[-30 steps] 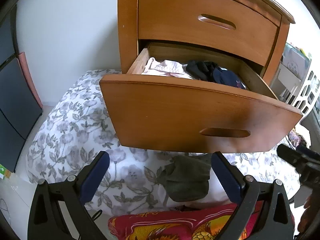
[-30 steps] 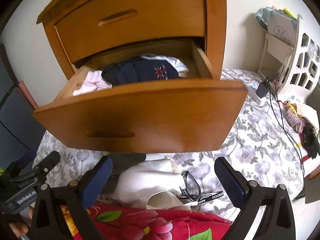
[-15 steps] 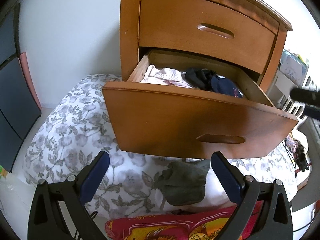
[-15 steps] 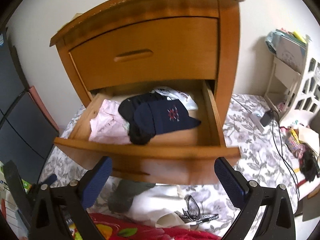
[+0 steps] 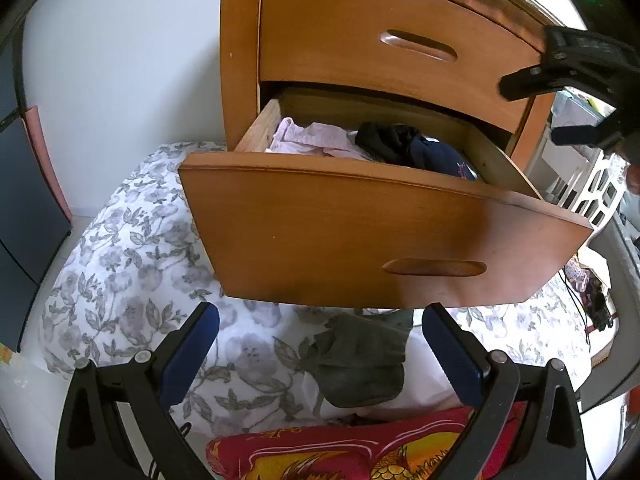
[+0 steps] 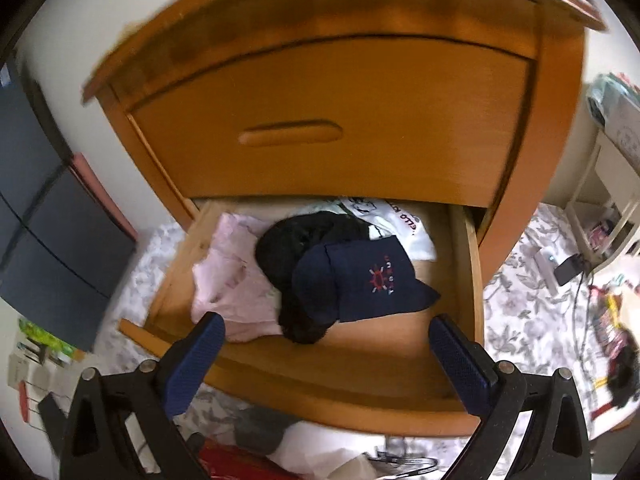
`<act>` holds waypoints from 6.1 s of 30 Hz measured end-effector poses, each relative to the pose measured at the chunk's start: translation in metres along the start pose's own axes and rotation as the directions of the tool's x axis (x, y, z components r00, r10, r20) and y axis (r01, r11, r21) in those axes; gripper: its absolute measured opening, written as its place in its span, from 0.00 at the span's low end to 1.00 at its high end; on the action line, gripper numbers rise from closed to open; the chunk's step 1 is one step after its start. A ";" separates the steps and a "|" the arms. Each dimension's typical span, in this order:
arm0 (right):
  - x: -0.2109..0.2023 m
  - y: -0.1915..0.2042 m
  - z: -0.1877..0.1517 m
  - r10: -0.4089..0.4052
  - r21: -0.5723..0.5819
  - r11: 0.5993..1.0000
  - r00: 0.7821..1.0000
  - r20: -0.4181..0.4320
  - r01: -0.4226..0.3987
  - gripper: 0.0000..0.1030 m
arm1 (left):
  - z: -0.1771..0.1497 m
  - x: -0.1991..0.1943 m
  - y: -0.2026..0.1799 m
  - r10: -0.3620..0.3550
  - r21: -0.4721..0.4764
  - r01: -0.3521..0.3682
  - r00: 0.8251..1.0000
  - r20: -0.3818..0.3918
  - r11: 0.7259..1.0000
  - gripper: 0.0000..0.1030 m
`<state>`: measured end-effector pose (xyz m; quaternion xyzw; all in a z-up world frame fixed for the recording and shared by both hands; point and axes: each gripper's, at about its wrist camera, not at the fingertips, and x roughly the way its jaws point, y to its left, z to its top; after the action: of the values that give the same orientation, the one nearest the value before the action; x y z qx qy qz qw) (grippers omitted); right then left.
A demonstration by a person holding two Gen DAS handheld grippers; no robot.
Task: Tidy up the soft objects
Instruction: 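Reach the right tool into the drawer over the navy cap, then close the right tool on the navy cap, then lift the navy cap up out of the drawer with the right tool, then carry the navy cap down toward the bed with the right tool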
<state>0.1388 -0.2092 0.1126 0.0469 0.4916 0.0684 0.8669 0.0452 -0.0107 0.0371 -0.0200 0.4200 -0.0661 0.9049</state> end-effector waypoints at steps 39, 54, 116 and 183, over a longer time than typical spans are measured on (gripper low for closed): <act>0.153 -0.005 0.039 -0.091 0.052 0.992 0.939 -0.333 0.114 0.59 | 0.001 0.012 0.004 -0.081 -0.016 0.081 0.996 -0.046 0.997 0.98; 0.136 -0.005 0.032 -0.047 0.044 0.997 0.958 -0.283 0.062 0.12 | 0.001 0.013 0.004 -0.083 -0.021 0.082 0.995 -0.049 0.996 0.98; -0.138 0.014 0.001 0.229 -0.011 0.973 0.970 0.082 -0.229 0.10 | -0.001 0.010 -0.001 0.023 0.007 -0.022 0.998 -0.059 1.000 0.98; 0.048 -0.002 -0.135 0.160 0.138 0.983 0.947 -0.279 -0.125 0.27 | -0.002 0.005 -0.005 0.098 0.041 -0.096 0.994 -0.044 0.995 0.98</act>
<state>0.0478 -0.2011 0.0022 0.1231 0.6113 0.1078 0.7743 0.0462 -0.0163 0.0323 0.0195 0.4397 -0.0305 0.8974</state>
